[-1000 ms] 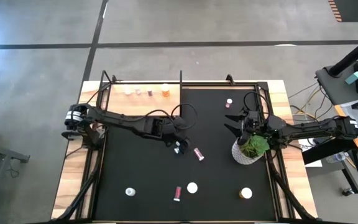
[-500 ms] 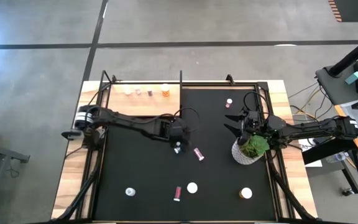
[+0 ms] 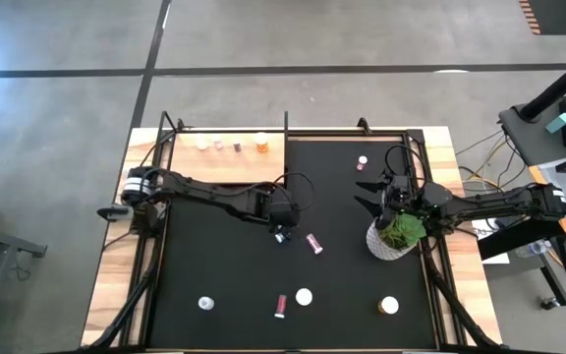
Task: Pick and place medicine bottles onto shelf by color
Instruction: Put the top white pill bottle into the shelf
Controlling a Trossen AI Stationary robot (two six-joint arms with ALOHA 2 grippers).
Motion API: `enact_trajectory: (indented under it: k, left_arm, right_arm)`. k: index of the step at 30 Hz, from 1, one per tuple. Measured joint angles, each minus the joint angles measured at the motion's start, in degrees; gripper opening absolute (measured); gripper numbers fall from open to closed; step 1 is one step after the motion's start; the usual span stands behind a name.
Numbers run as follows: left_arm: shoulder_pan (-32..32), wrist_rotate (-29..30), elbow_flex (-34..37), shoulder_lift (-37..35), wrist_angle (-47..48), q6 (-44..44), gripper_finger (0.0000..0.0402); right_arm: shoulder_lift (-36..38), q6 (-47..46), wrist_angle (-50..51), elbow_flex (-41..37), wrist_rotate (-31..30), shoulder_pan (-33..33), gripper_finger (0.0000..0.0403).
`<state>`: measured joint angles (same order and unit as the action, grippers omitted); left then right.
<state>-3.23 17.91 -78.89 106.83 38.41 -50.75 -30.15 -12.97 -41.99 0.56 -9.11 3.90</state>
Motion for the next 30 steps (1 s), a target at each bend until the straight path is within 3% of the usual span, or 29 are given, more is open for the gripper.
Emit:
enact_trajectory:
  k: [14,30]
  left_arm:
    - [0.2,-0.1,0.7,1.9,-0.2,-4.5,0.0276]
    - [0.2,-2.6,0.8,1.8,-0.5,-5.1,0.0147]
  right_arm:
    - [0.0,0.0,0.2,0.0,0.0,0.0,0.0226]
    - [0.0,0.0,0.2,0.0,0.0,0.0,0.0226]
